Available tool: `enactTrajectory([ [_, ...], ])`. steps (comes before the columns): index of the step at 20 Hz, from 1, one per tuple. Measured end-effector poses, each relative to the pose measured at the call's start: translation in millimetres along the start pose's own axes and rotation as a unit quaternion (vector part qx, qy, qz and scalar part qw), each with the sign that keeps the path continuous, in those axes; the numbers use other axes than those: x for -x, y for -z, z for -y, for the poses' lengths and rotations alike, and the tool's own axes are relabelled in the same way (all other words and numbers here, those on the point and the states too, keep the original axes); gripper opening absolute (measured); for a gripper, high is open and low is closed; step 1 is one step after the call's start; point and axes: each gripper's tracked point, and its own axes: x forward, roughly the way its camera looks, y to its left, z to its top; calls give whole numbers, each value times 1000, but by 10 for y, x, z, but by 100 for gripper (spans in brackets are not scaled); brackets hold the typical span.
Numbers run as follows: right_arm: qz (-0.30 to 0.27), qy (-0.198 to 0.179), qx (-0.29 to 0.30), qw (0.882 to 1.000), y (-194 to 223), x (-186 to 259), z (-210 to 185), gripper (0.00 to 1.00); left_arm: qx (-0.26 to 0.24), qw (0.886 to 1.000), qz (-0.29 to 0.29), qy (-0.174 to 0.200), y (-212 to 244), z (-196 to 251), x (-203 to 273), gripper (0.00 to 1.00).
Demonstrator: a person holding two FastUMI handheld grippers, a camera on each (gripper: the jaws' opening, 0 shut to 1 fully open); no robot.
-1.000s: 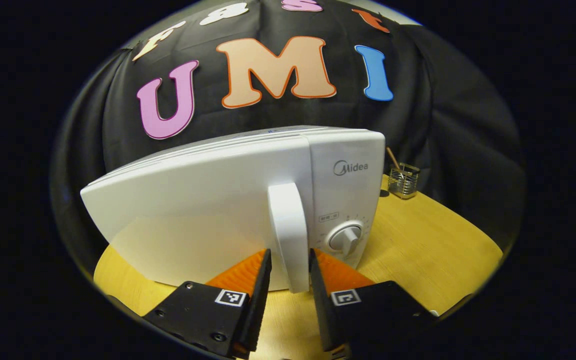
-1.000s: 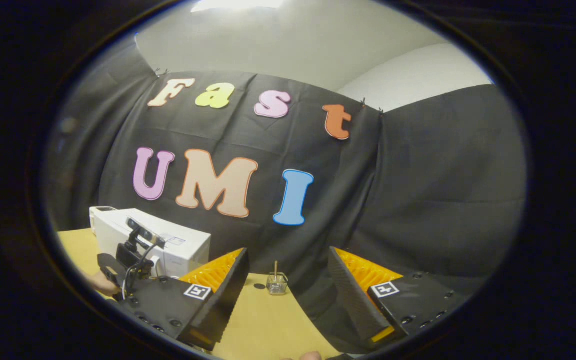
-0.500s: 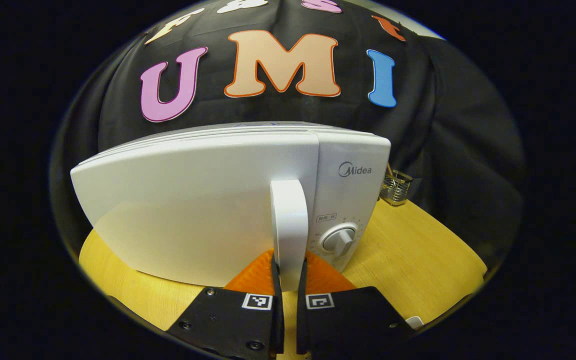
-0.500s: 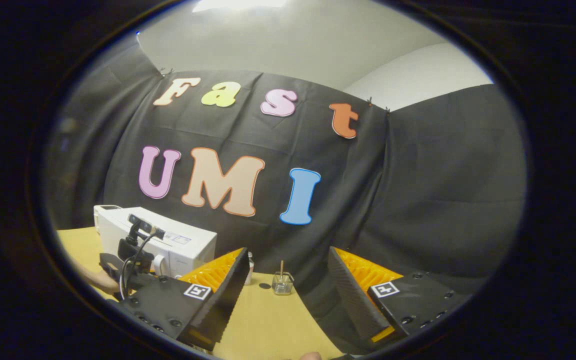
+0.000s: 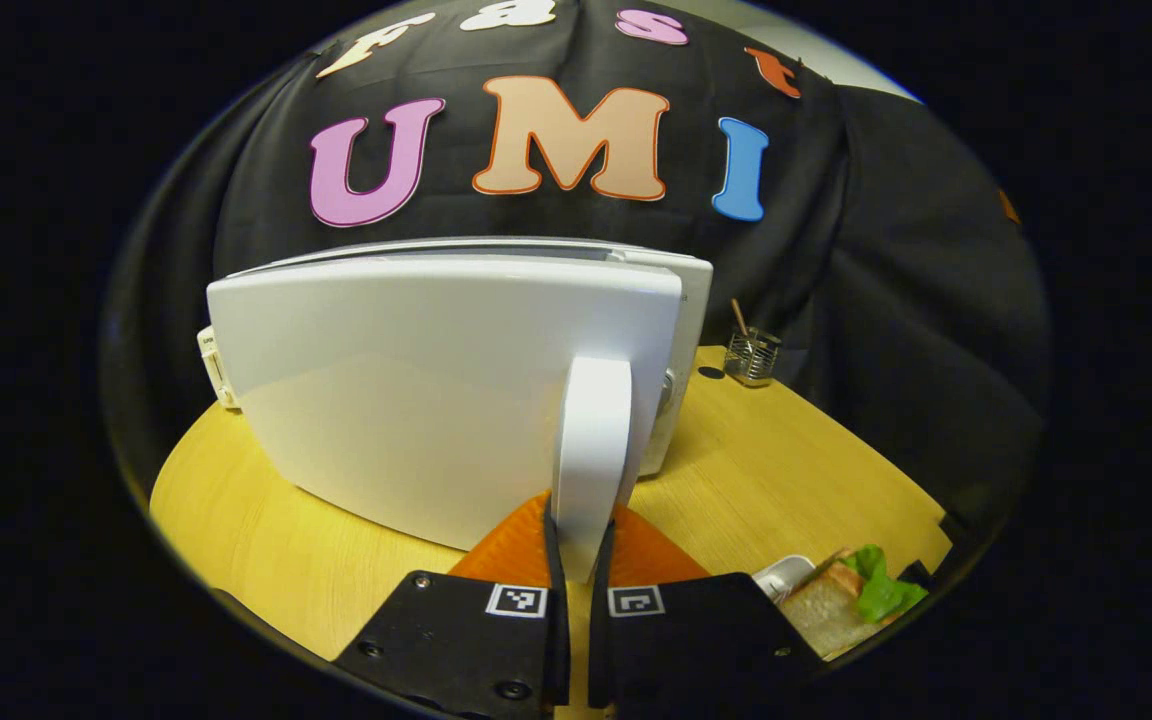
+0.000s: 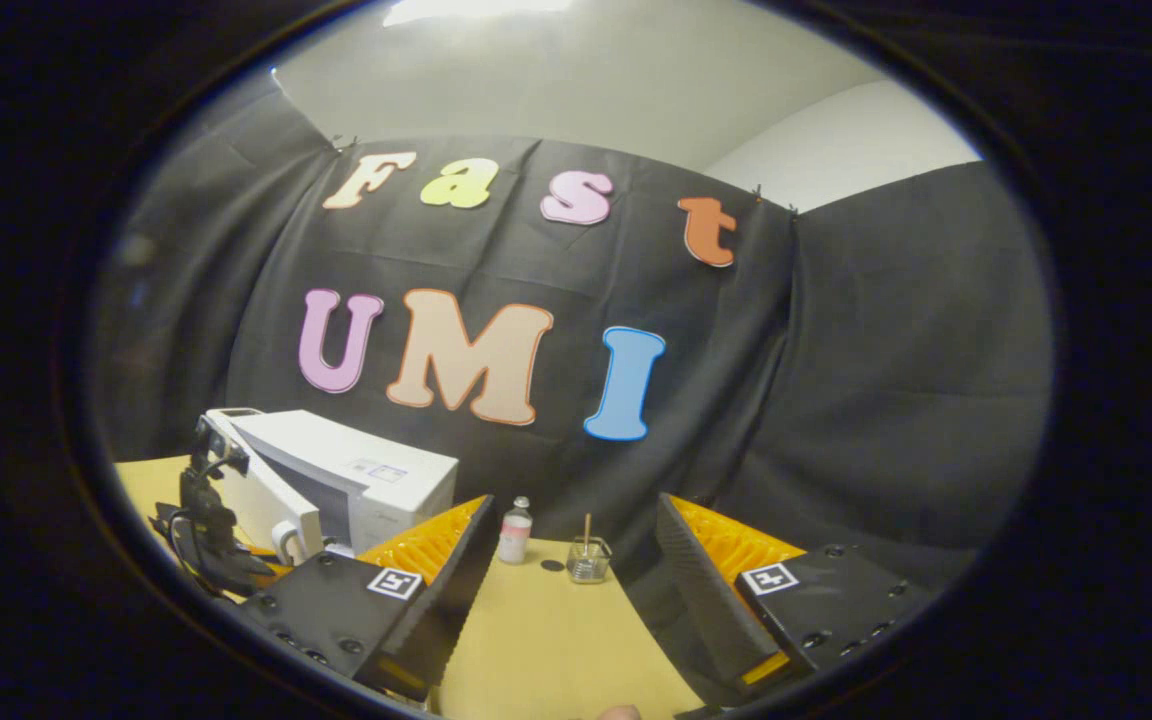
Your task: Open the microwave oven with the left hand, put the food in, and close the microwave oven.
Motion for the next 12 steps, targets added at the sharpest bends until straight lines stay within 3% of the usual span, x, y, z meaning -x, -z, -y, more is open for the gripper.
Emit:
enactTrajectory([
  [8,-16,-73,-13,997,124,-91,-579,95,27,998,-9,-63,389,-586,987,11],
  [12,-16,-108,-21,994,152,-120,-924,95,57,990,-15,-127,544,-1140,1455,10],
])
